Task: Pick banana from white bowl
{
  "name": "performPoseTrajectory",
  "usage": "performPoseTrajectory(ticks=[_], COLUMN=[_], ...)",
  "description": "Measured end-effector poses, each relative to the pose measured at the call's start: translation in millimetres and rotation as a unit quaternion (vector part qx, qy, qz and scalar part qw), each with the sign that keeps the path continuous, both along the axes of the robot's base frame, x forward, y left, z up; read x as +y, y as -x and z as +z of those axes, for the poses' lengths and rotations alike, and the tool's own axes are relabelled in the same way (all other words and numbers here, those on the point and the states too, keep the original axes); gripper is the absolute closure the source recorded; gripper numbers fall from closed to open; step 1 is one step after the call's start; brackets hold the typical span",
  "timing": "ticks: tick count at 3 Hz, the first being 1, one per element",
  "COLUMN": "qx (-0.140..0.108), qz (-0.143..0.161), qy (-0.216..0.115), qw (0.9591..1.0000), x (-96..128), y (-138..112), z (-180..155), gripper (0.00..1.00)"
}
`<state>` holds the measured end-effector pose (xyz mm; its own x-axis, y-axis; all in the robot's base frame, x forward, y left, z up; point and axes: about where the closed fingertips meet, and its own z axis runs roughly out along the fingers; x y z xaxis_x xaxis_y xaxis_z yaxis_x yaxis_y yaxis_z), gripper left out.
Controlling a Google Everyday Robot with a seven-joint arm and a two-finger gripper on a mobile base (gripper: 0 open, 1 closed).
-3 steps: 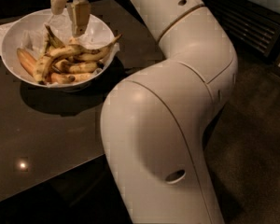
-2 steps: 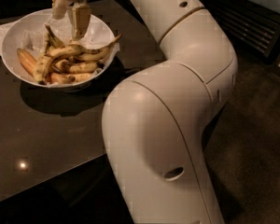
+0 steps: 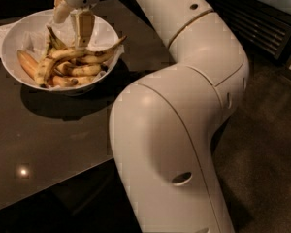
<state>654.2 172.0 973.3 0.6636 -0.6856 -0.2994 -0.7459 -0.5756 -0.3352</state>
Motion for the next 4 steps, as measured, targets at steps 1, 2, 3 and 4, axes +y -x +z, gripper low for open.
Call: performPoseTrajectory(ticks=[1,2,3,4], qx=[0.019,0.03,0.043,0.06], qz=[-0.002,0.0,0.003,0.002], qy=[-0.009,-0.015,-0.018,-0.018], qw=[0.9998,0.9994,0.9989,0.9981], x=[8.4,15.6,22.2,28.0], y=[1.9,1.4,1.3,2.1], z=[-6.7,-11.2,-18.9,-28.7], gripper=[0.38,0.36,0.37,0.36])
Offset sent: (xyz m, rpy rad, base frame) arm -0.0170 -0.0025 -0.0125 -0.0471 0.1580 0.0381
